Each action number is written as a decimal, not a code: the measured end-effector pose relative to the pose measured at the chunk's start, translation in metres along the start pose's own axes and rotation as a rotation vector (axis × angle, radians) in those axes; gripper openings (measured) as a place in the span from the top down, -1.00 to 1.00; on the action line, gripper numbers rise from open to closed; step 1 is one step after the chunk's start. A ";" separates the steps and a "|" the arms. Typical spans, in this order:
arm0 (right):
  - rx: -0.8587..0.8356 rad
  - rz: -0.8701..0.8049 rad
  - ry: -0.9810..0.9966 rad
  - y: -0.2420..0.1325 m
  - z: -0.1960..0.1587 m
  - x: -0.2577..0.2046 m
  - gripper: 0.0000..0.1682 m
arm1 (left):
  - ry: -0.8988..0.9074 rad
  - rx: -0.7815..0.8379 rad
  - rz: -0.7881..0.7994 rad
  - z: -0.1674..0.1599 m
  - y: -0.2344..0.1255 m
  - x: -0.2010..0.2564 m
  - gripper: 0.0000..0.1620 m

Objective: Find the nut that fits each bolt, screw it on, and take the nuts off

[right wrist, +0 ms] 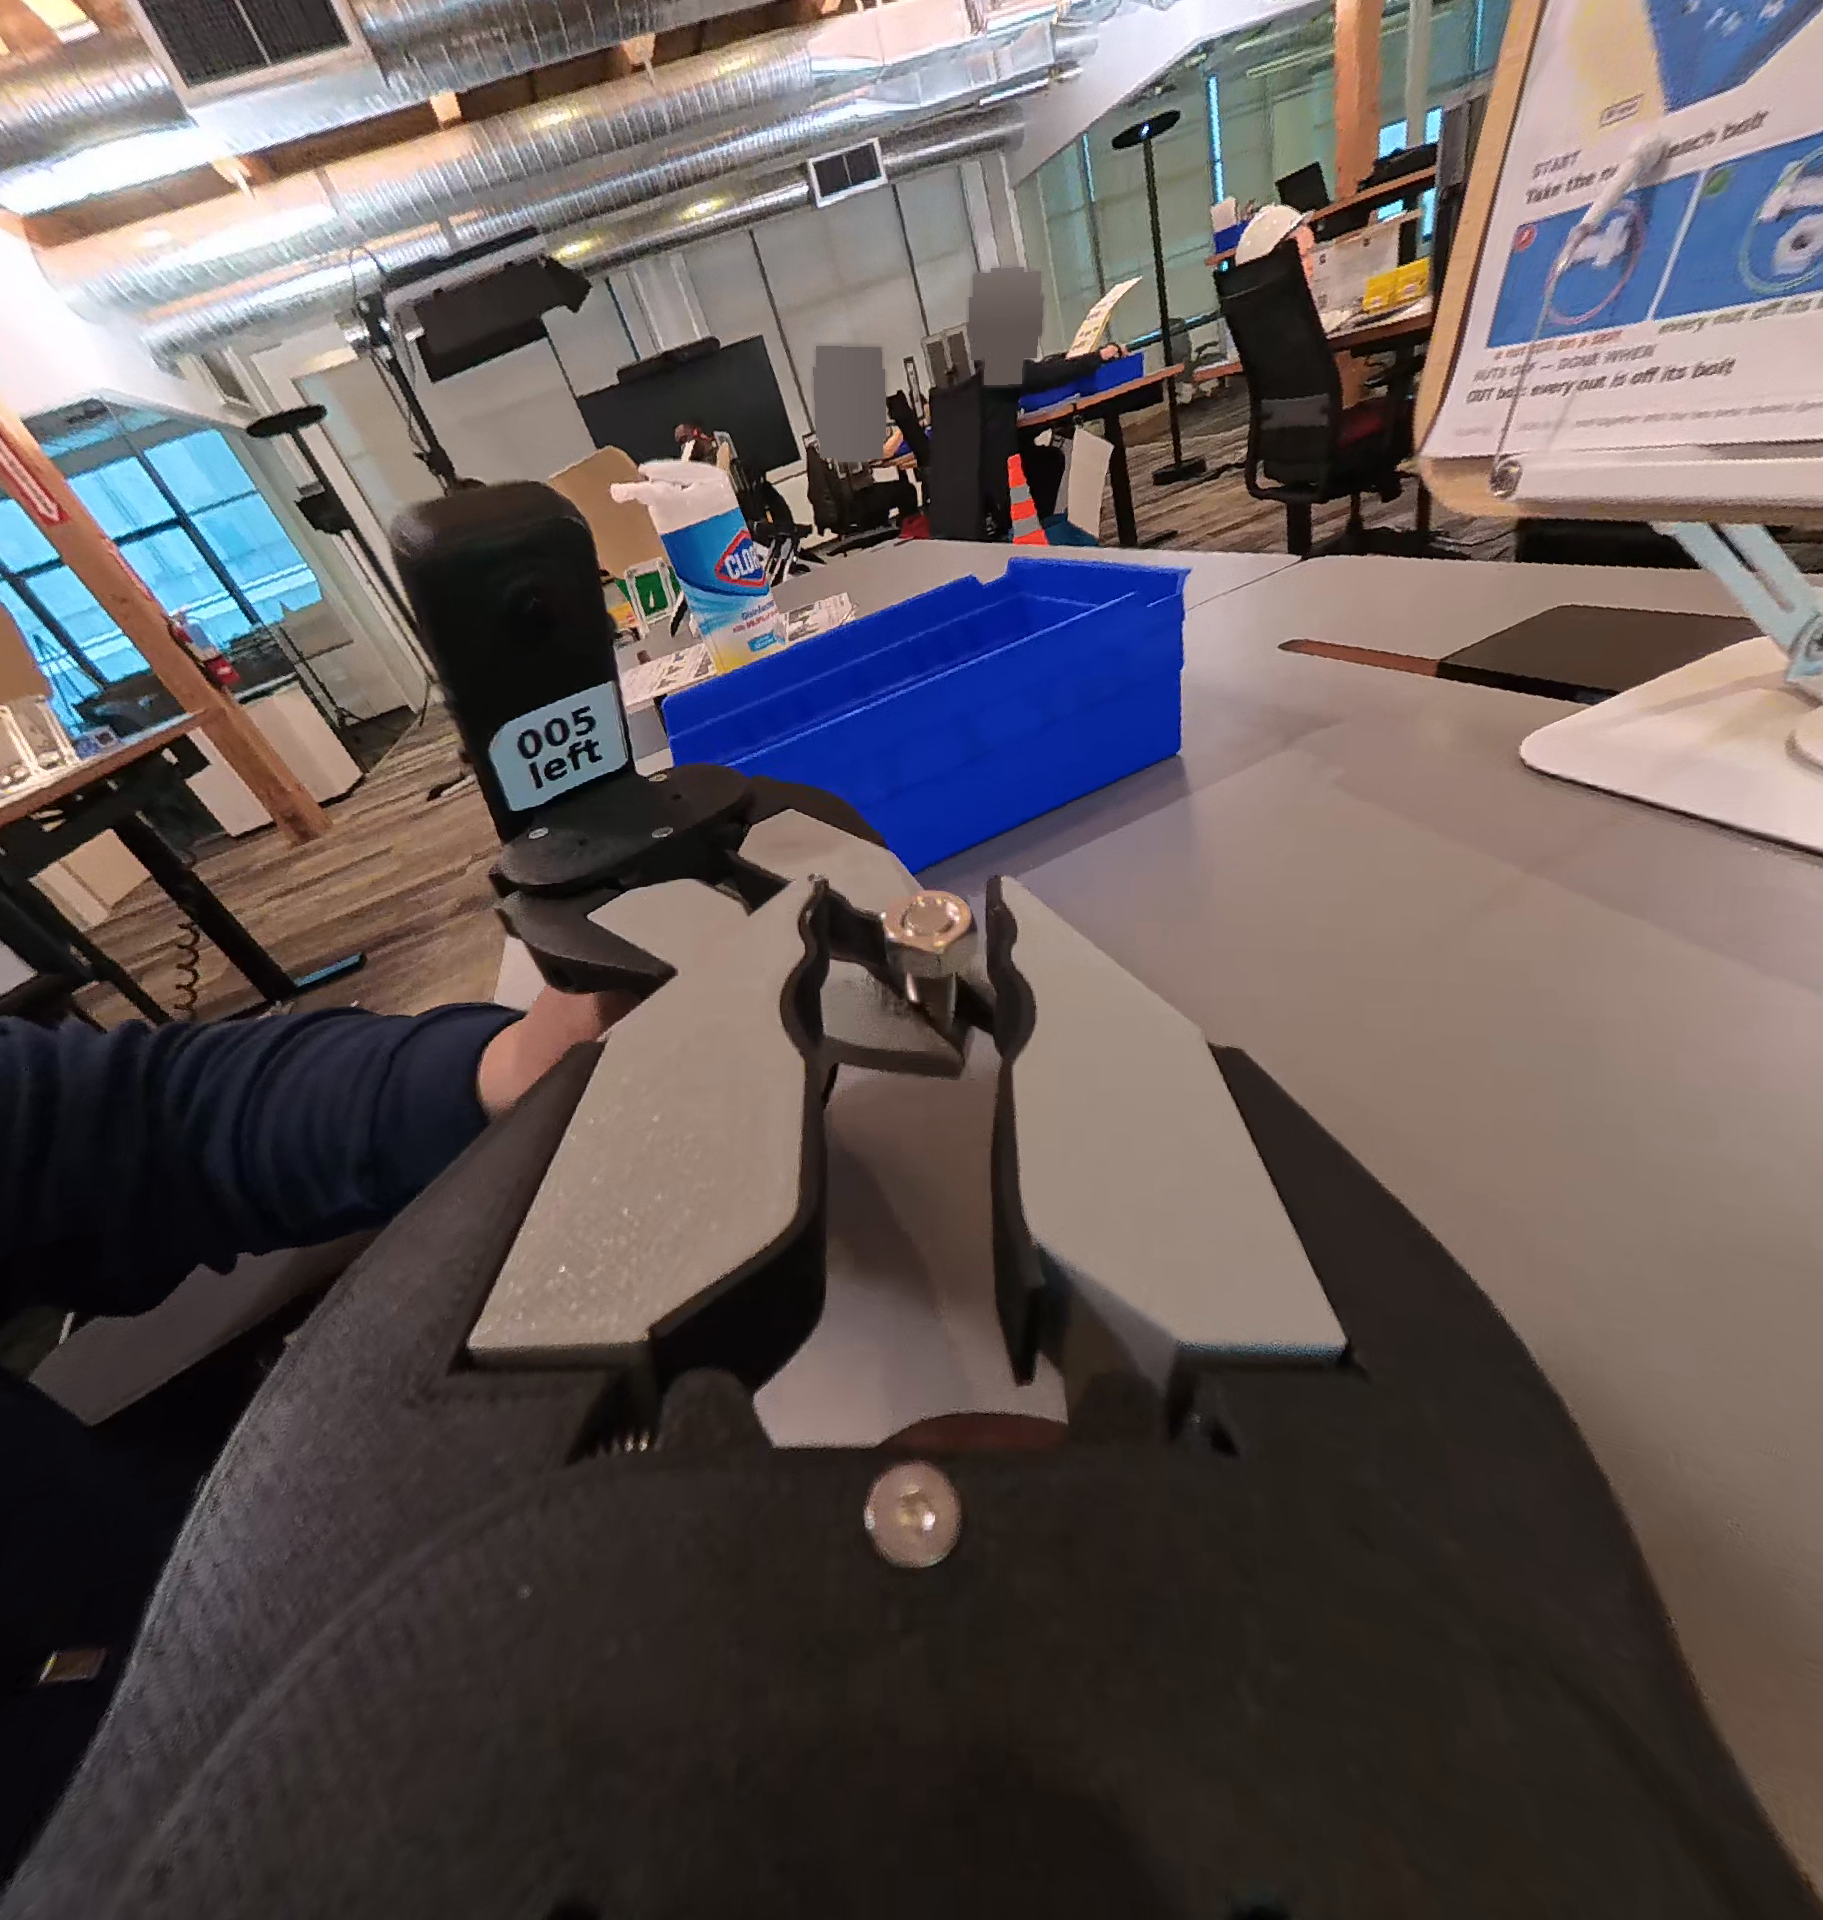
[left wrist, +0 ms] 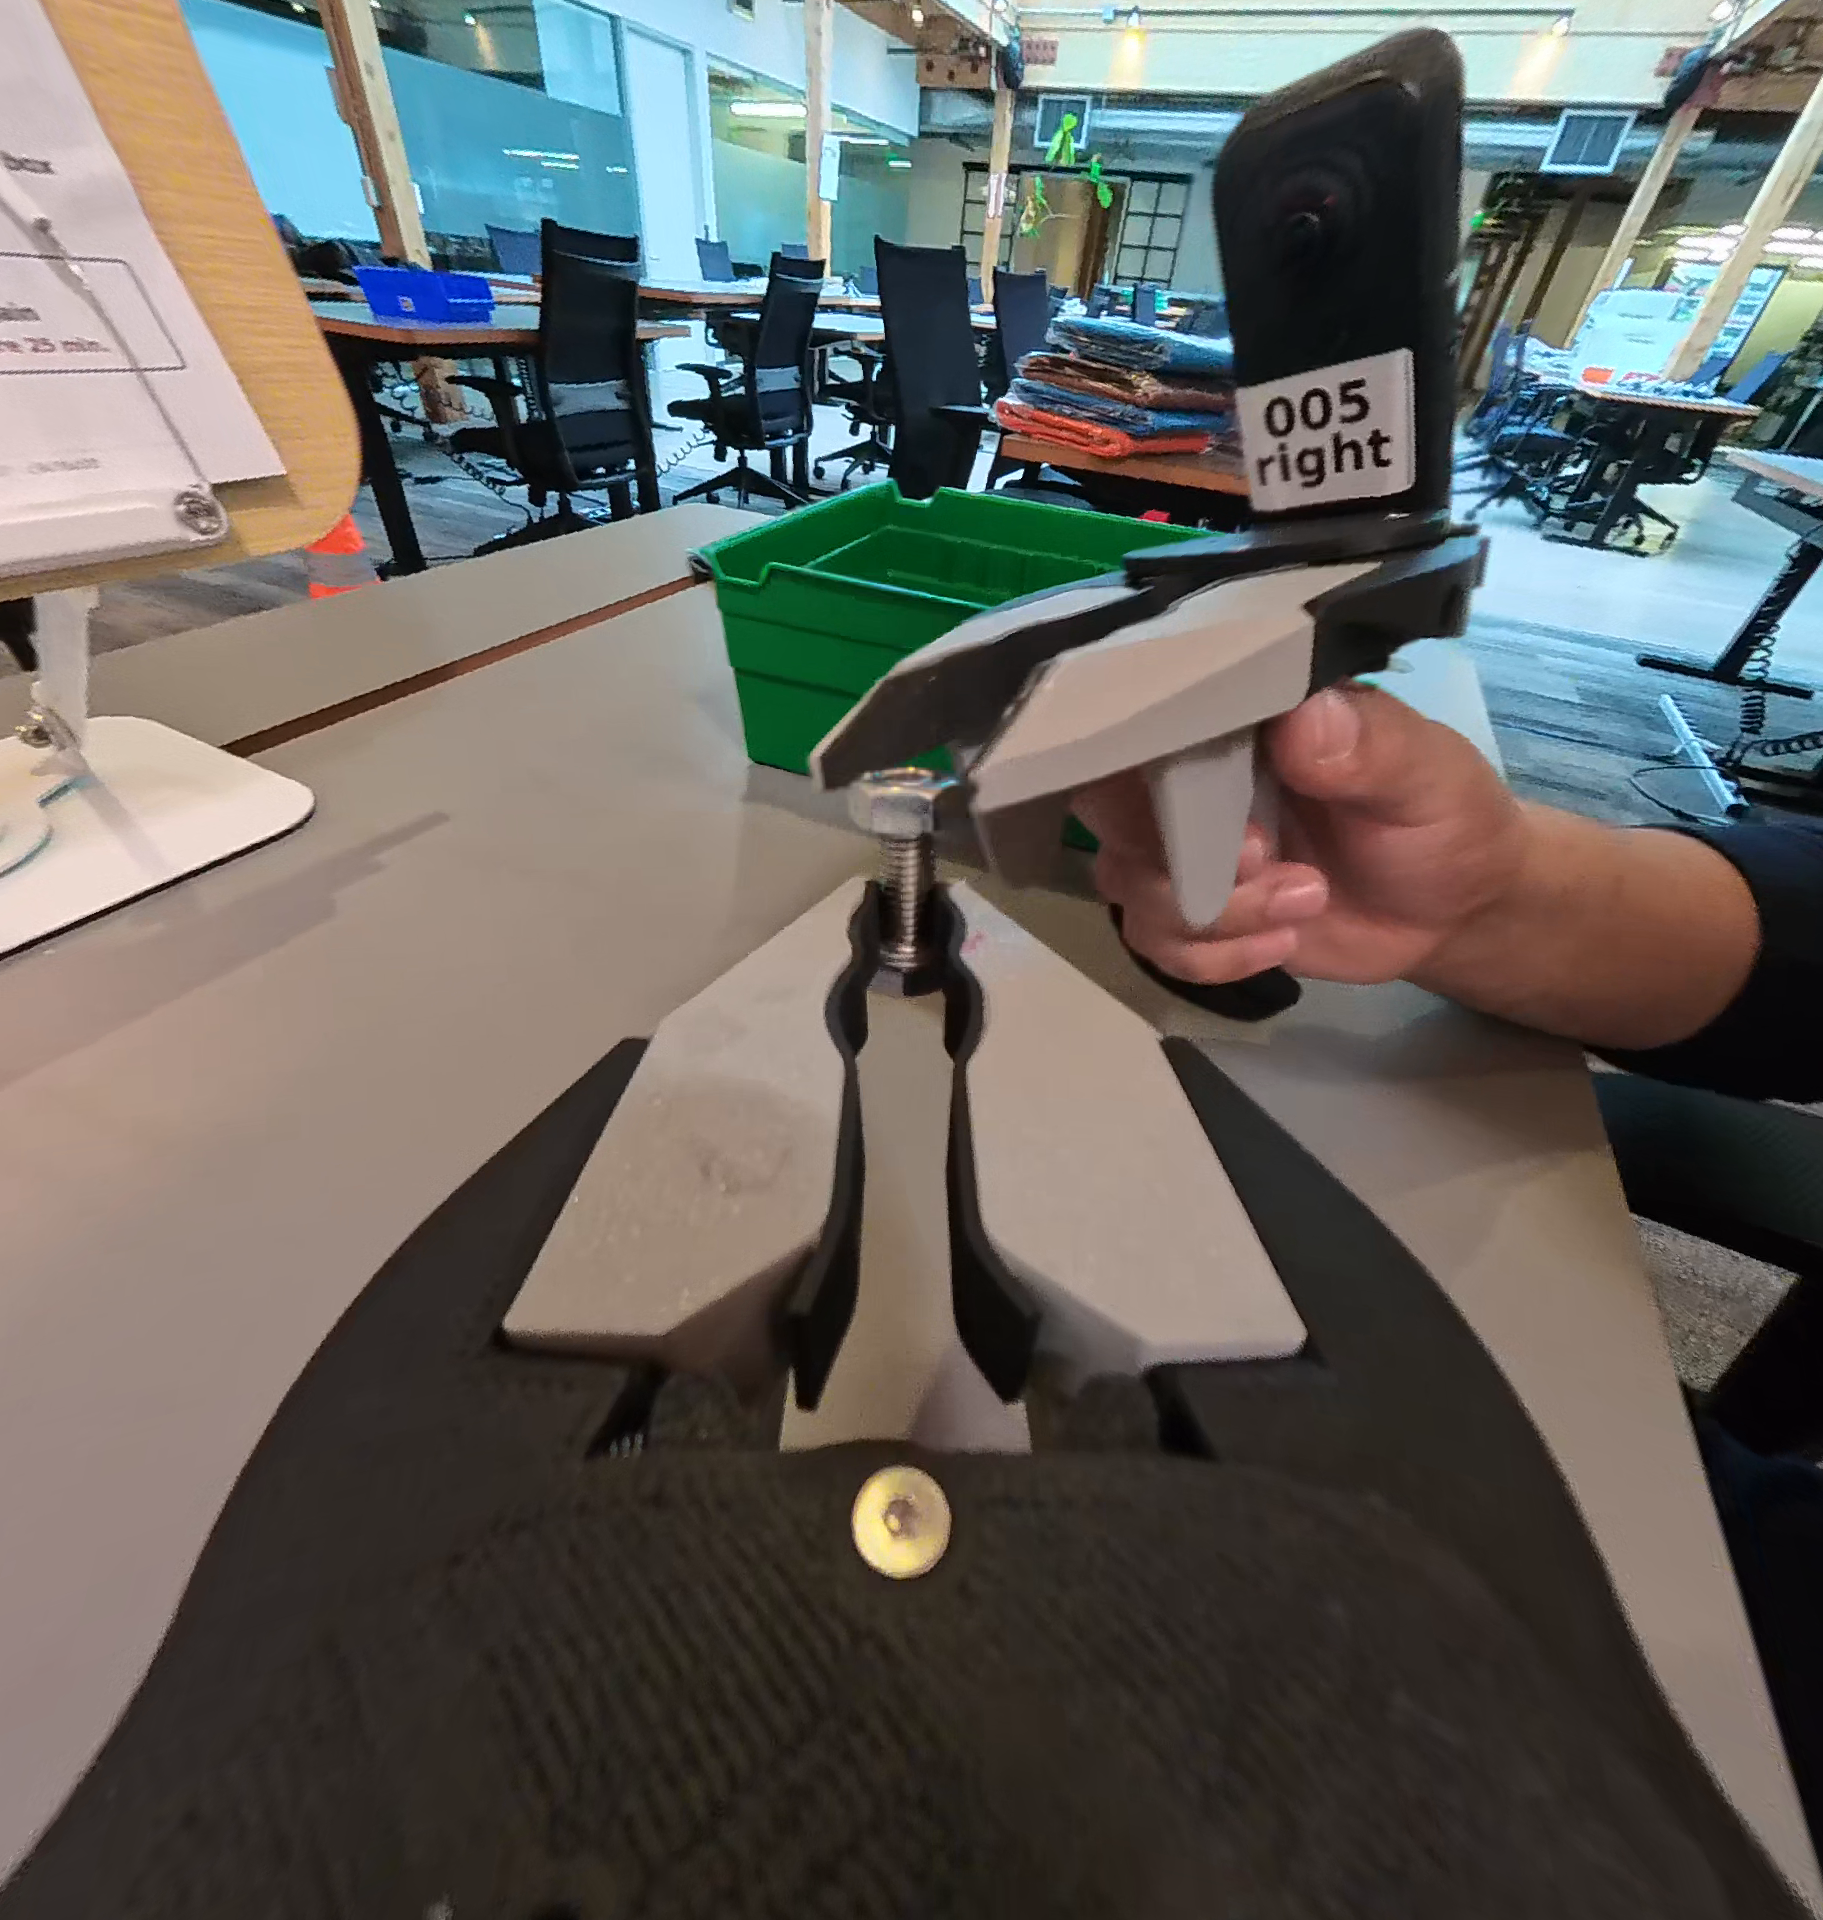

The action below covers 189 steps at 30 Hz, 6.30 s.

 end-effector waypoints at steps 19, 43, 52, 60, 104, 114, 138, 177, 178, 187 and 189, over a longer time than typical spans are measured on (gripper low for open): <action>-0.005 0.028 -0.001 0.002 0.000 -0.002 0.72 | 0.007 0.016 -0.001 0.002 -0.003 0.000 0.92; 0.007 0.008 -0.013 -0.004 0.002 -0.002 0.68 | 0.026 0.021 0.006 0.004 -0.005 0.003 0.92; -0.019 0.029 -0.026 0.008 -0.001 -0.009 0.65 | 0.033 0.006 -0.028 0.003 0.000 0.008 0.92; 0.013 -0.012 -0.037 -0.008 0.003 -0.003 0.69 | 0.017 0.021 0.032 0.003 -0.007 -0.001 0.92; -0.036 -0.056 -0.096 0.003 -0.002 -0.007 0.82 | 0.023 0.000 -0.017 0.002 0.000 0.006 0.92; -0.020 -0.072 -0.100 0.001 -0.001 -0.007 0.80 | 0.021 0.012 0.018 0.003 -0.003 0.003 0.92; -0.027 -0.068 -0.126 0.004 -0.002 -0.012 0.79 | 0.020 -0.004 -0.041 0.002 0.004 0.011 0.92; 0.031 -0.119 -0.123 -0.005 0.004 -0.009 0.79 | 0.020 -0.037 0.024 -0.001 0.005 0.005 0.91; 0.045 -0.126 -0.126 -0.007 0.006 -0.008 0.79 | 0.018 -0.034 0.028 -0.001 0.004 0.004 0.92; 0.028 -0.147 -0.240 -0.041 0.035 -0.039 0.79 | 0.014 -0.072 0.035 -0.007 0.005 -0.001 0.92; 0.082 -0.271 -0.289 -0.083 0.060 -0.046 0.79 | 0.011 -0.080 0.022 -0.008 0.006 0.000 0.92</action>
Point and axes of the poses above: each gripper's, where its closed fingertips meet, y out along the fingers, z out of its top, x = y × z across the jaws, the point moved 9 cm from there along -y, back along the fingers, and after that the axes turned 8 degrees about -x, right-handed, at the moved point
